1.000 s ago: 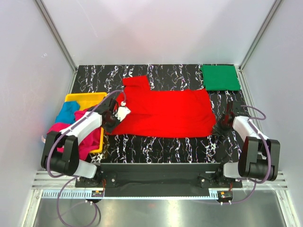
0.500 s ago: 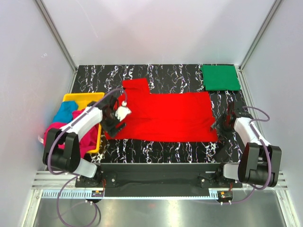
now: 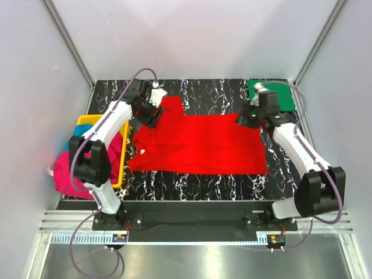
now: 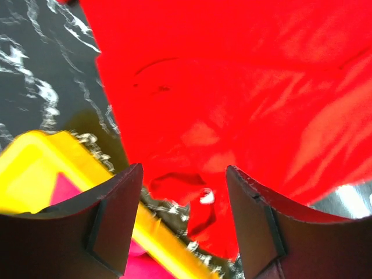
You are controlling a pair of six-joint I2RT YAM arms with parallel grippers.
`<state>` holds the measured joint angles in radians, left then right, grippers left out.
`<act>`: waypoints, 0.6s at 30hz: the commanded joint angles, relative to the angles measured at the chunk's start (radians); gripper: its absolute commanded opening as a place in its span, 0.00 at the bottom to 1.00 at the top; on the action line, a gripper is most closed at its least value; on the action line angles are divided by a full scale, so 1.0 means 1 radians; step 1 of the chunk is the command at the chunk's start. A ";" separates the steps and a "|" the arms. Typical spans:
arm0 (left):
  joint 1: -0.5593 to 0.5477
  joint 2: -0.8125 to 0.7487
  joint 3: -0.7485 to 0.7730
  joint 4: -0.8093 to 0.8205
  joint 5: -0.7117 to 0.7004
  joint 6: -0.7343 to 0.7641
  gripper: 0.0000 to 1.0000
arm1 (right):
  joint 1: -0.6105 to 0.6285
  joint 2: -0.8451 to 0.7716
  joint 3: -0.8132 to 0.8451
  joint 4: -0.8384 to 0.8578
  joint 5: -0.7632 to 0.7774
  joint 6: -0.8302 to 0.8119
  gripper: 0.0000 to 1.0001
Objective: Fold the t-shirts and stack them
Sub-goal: Fold the tshirt
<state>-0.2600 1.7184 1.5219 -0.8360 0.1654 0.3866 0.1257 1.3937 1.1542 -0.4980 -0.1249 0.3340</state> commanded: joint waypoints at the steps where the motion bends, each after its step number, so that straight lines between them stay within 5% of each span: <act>1: 0.021 0.038 0.024 0.107 -0.029 -0.121 0.66 | 0.206 0.034 -0.028 0.241 -0.119 -0.114 0.45; 6: 0.096 0.125 0.115 0.077 -0.003 -0.183 0.71 | 0.448 0.224 0.068 0.440 -0.116 -0.200 0.46; 18: 0.209 0.110 -0.009 0.117 -0.040 -0.256 0.72 | 0.721 0.871 0.735 0.120 0.033 -0.383 0.41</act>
<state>-0.0715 1.8656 1.5326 -0.7490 0.1448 0.1535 0.8192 2.1735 1.7546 -0.2638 -0.1658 0.0147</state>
